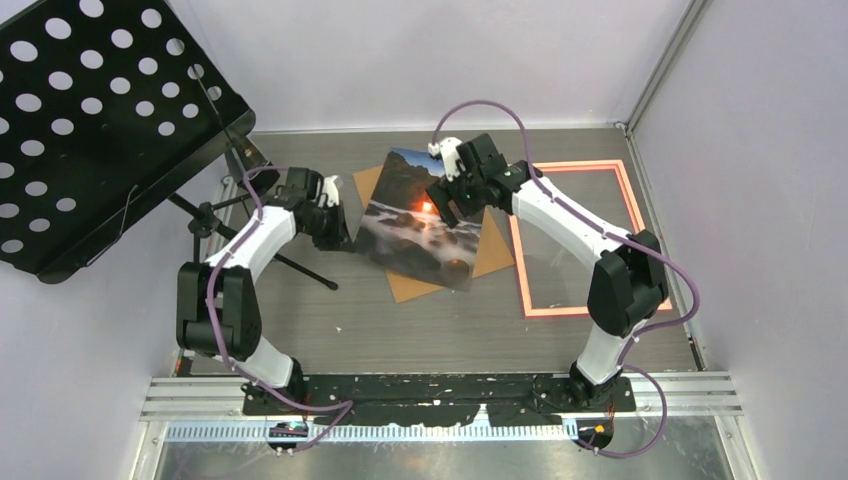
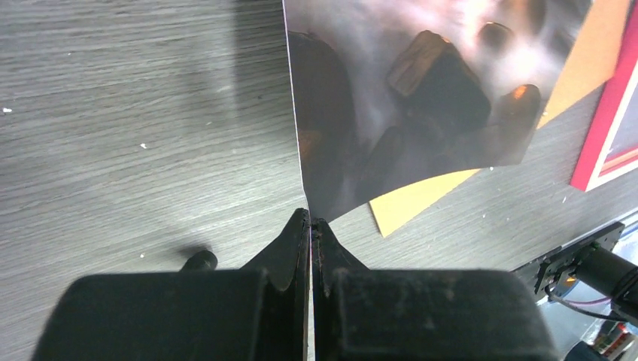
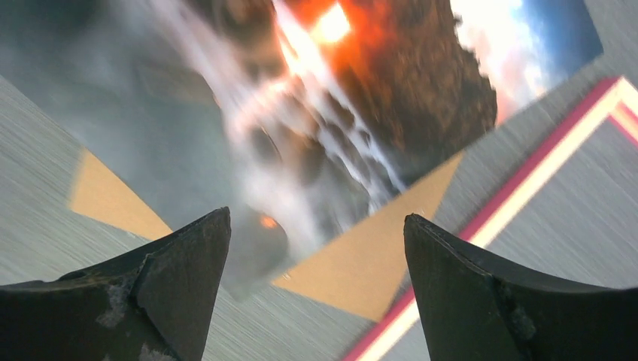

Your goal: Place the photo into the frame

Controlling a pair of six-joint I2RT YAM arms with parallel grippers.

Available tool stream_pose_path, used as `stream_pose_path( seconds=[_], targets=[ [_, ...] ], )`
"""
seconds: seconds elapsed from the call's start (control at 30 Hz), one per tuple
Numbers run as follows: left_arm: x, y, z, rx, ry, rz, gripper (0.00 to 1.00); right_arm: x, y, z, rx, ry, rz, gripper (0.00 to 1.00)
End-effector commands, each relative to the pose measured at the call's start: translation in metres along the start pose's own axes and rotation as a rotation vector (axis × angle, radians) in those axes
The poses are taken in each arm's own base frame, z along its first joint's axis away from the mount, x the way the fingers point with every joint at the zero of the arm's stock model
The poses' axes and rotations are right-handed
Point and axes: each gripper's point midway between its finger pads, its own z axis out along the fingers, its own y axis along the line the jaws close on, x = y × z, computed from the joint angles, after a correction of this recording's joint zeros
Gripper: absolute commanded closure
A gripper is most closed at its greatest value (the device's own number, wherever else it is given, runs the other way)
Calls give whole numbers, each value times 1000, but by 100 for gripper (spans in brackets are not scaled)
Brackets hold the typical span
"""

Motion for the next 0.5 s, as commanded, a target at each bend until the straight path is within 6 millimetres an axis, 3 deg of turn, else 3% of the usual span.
stream_pose_path(
  seconds=[0.0,0.03,0.07,0.1,0.13,0.17,0.2,0.23,0.33,0.47],
  targets=[
    [-17,-32,-33,35,-96,136,100,-70,21,-11,-132,-154,159,10],
    [-18,-36,-38,33,-110,158,100,-71,27,-4,-169,-141,167,11],
    [-18,-41,-42,32,-122,178,100,-88,29,-9,-187,-171,204,11],
    [-17,-46,-45,31,-132,204,100,-87,36,-1,-226,-140,241,12],
    [-17,-51,-49,29,-144,228,100,-104,36,-6,-243,-172,251,13],
    [-16,-55,-52,24,-151,251,100,-100,44,4,-281,-133,285,14],
    [-15,-60,-56,23,-163,279,100,-114,45,0,-299,-156,294,14],
    [-14,-64,-59,17,-171,300,100,-111,52,9,-334,-126,325,15],
    [-13,-76,-66,-4,-197,372,100,-127,60,12,-390,-138,367,15],
    [-12,-94,-72,-33,-228,474,100,-132,70,18,-450,-123,415,14]
  ],
)
